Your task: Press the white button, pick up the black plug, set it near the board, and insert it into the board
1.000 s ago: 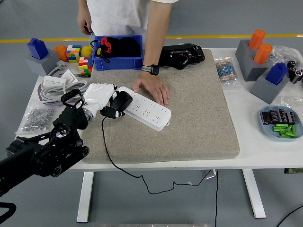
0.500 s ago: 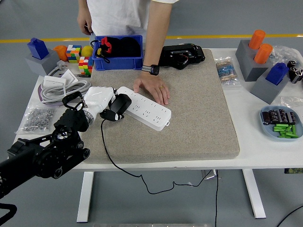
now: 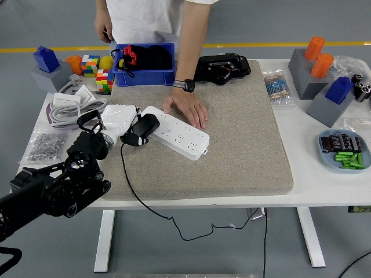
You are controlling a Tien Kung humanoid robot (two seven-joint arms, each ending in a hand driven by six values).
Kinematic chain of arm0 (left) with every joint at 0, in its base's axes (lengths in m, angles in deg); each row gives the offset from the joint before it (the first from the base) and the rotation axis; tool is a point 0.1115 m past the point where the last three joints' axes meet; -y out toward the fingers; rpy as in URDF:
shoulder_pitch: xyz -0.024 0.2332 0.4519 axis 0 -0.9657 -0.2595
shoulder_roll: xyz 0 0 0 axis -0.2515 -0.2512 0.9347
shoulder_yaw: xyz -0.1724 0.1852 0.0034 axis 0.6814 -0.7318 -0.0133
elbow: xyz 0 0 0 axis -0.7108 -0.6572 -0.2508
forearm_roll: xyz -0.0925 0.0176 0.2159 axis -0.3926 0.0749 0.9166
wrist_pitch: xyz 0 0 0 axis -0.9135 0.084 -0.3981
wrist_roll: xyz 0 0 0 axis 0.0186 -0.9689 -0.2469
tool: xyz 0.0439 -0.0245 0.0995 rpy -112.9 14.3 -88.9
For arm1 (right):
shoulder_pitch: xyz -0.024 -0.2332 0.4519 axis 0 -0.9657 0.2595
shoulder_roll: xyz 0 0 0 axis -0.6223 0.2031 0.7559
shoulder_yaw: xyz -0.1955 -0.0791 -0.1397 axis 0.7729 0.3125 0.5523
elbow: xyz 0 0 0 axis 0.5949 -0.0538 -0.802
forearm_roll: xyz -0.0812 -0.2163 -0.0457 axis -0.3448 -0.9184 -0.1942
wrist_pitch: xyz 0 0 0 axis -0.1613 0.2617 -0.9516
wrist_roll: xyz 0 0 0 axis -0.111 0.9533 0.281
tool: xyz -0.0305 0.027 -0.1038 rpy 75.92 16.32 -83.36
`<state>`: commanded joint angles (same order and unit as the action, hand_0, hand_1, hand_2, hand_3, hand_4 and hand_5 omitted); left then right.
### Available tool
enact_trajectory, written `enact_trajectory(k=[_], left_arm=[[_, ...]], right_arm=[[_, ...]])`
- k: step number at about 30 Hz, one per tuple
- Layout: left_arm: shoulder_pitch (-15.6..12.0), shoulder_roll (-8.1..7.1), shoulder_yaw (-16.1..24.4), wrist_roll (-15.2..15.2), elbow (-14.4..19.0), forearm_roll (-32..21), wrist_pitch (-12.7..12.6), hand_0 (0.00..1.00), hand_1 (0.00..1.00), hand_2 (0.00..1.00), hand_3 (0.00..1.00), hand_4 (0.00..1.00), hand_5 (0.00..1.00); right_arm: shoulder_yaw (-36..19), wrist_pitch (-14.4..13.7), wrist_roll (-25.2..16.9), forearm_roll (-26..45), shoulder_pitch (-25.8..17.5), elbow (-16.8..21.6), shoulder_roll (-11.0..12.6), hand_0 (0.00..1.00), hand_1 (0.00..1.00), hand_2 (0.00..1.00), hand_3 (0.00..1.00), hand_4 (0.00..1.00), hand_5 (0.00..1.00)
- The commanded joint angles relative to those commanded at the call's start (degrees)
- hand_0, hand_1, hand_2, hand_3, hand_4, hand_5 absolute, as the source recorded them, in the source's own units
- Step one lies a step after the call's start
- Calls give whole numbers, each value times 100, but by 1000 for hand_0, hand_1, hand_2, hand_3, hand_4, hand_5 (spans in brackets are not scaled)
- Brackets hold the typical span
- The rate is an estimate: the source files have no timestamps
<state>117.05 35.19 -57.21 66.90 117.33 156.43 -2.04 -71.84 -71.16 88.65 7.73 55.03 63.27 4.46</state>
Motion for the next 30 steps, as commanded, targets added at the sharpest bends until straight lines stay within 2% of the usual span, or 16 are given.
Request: enact_trajectory(k=[5, 18, 24, 30], left_arm=[[0, 8, -47, 119, 9, -24, 136, 79, 163, 259, 424, 98, 2], [35, 47, -80, 314, 130, -54, 256, 79, 160, 259, 431, 86, 2], [112, 85, -98, 517, 168, -17, 385, 79, 160, 259, 433, 81, 2], [226, 117, -155, 833, 210, -2, 626, 76, 159, 260, 433, 70, 2]], right_arm=[[-9, 0, -3, -5, 0, 5, -5, 642, 555, 530, 540, 640, 315], [-24, -2, -4, -5, 0, 1, -8, 641, 555, 530, 541, 639, 311], [-30, -4, -5, -5, -3, 0, -3, 642, 555, 530, 541, 639, 312], [-46, -4, -9, -14, -5, 2, -3, 640, 555, 531, 541, 639, 312]])
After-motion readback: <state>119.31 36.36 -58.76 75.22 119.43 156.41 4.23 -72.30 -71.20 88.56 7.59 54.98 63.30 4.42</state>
